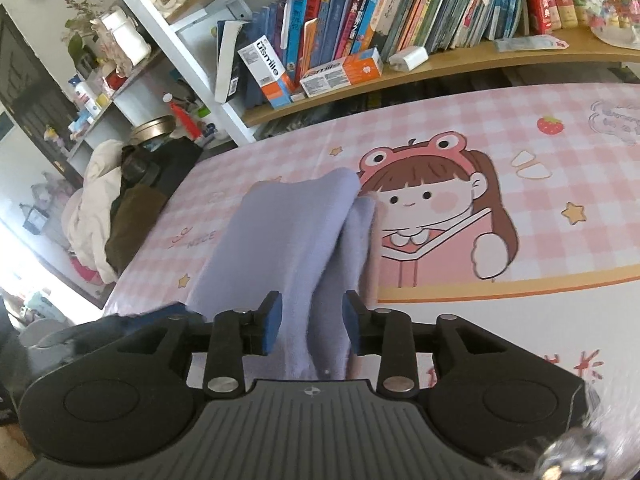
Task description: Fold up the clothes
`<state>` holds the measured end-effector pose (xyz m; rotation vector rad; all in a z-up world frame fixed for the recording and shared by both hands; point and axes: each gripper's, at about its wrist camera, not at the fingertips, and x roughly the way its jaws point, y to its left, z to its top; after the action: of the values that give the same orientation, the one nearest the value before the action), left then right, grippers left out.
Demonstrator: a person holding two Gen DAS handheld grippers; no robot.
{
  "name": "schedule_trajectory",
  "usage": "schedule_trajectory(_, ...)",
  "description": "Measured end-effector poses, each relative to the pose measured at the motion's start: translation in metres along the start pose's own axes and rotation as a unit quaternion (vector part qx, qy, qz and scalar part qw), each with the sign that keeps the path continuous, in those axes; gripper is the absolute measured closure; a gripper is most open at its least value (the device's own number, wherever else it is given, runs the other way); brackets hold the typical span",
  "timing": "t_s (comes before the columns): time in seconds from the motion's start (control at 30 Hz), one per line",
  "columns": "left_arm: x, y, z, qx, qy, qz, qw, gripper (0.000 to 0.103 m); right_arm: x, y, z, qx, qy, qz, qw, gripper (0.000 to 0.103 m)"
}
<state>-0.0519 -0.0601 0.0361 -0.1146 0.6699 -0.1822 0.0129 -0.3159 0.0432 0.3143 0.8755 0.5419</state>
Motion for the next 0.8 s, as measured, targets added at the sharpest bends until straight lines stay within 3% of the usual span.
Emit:
schedule_trajectory(0.13, -0.004, 0.013, 0.001, -0.005, -0.005, -0.001, 1.0000, 0.071, 0.018, 0.012, -0.004, -0.006, 0.021, -0.002, 1.000, 0.059)
schedule_trajectory(0.27, 0.006, 0.012, -0.004, 0.010, 0.008, -0.019, 0.9997, 0.071, 0.044, 0.016, -0.009, 0.006, 0.042, -0.031, 0.999, 0.059)
schedule_trajectory(0.37, 0.019, 0.009, -0.008, 0.023, 0.038, -0.025, 0.9987, 0.071, 0.057, 0.007, -0.013, 0.043, 0.036, -0.034, 0.998, 0.072)
schedule_trajectory(0.4, 0.024, 0.009, -0.010, 0.025, 0.052, -0.025, 0.9980, 0.071, 0.059, 0.004, -0.015, 0.057, 0.032, -0.031, 0.997, 0.082)
schedule_trajectory(0.47, 0.031, 0.011, -0.014, 0.027, 0.068, -0.026, 0.9970, 0.071, 0.058, -0.002, -0.017, 0.090, 0.032, -0.015, 0.995, 0.091)
schedule_trajectory(0.6, 0.034, 0.021, -0.018, 0.015, 0.075, -0.042, 0.9962, 0.071, 0.020, 0.002, -0.013, 0.119, -0.006, 0.063, 0.991, 0.093)
schedule_trajectory(0.7, 0.037, 0.021, -0.020, 0.023, 0.077, -0.053, 0.9954, 0.071, 0.025, -0.005, -0.015, 0.127, -0.018, 0.017, 0.992, 0.094)
schedule_trajectory(0.8, 0.039, 0.021, -0.021, 0.035, 0.079, -0.061, 0.9944, 0.071, 0.052, -0.020, -0.023, 0.158, 0.009, -0.026, 0.987, 0.094)
